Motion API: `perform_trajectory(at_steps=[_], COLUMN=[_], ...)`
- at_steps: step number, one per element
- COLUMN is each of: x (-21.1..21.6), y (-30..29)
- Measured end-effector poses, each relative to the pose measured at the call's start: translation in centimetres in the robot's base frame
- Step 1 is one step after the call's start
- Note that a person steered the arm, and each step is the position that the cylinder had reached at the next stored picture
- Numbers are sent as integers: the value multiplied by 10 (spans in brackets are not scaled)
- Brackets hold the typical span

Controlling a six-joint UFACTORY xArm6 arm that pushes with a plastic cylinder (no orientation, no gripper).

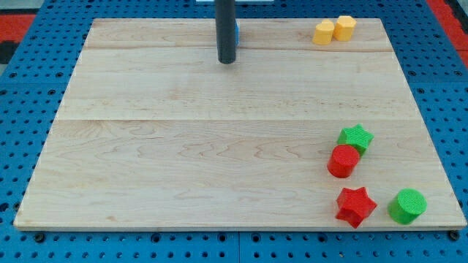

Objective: Move the green star to the top of the green circle

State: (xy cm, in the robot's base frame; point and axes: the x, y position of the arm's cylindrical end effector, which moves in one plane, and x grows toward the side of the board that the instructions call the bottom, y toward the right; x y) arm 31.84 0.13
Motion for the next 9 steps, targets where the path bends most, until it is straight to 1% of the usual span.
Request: perform_trajectory(at_steps=[2,3,5,6,8,9], x=[53,70,140,179,178,178], y=[117,179,269,272,219,210])
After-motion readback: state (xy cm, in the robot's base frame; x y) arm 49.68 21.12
